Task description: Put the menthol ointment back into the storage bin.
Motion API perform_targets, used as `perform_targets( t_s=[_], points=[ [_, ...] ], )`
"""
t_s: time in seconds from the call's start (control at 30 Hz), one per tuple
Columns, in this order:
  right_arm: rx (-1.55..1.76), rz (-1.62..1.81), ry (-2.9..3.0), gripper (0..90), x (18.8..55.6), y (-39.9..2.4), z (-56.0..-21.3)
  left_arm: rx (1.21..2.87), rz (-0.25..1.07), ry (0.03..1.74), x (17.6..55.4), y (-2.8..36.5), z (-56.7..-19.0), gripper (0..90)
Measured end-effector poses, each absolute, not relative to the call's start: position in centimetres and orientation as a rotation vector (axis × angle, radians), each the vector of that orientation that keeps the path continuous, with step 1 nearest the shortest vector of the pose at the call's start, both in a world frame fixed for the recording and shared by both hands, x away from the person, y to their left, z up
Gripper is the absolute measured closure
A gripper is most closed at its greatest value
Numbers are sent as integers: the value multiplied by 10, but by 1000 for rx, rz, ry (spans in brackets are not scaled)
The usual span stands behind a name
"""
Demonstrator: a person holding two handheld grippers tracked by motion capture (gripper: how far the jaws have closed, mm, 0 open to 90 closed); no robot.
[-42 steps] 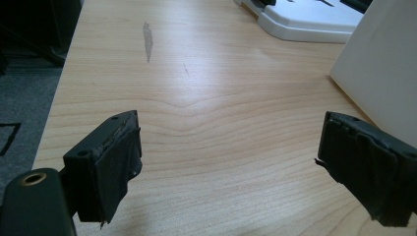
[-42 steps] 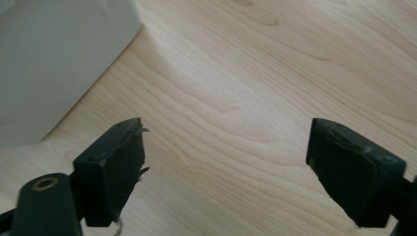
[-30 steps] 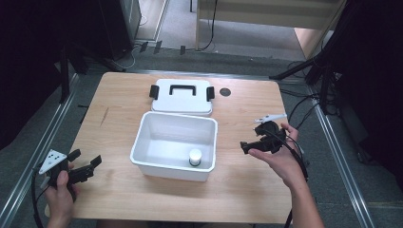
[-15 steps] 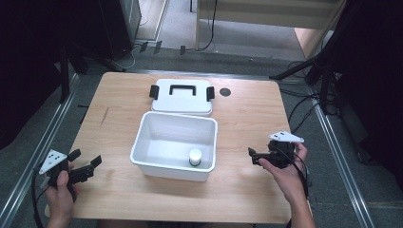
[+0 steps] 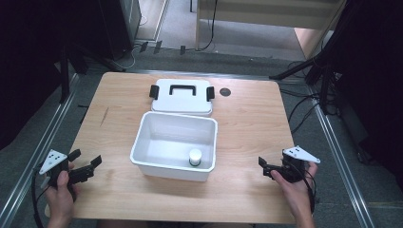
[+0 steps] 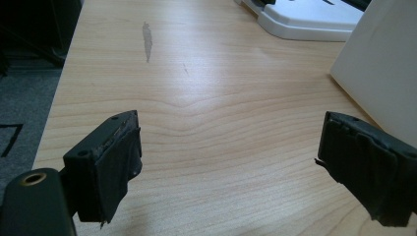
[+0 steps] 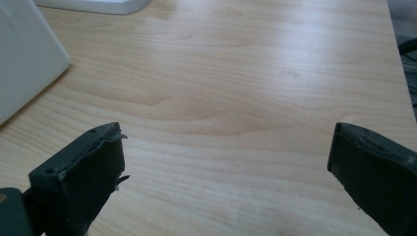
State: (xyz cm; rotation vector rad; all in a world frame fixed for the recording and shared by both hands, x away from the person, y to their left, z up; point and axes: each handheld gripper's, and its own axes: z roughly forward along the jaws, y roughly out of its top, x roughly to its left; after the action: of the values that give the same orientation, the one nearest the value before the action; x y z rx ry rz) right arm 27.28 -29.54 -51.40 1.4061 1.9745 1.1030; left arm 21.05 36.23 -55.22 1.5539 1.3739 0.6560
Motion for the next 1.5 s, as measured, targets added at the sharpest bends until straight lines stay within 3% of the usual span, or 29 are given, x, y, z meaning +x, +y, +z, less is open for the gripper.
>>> perform_targets(
  t_s=[0.53,1.5],
  points=[
    [1475,1085,1909,13,239,-338,-537,1562,667,1372,210,361,-552,102],
    [1485,1191,1835,16,226,-341,-547,1516,662,1401,208,364,-553,101]
  ],
)
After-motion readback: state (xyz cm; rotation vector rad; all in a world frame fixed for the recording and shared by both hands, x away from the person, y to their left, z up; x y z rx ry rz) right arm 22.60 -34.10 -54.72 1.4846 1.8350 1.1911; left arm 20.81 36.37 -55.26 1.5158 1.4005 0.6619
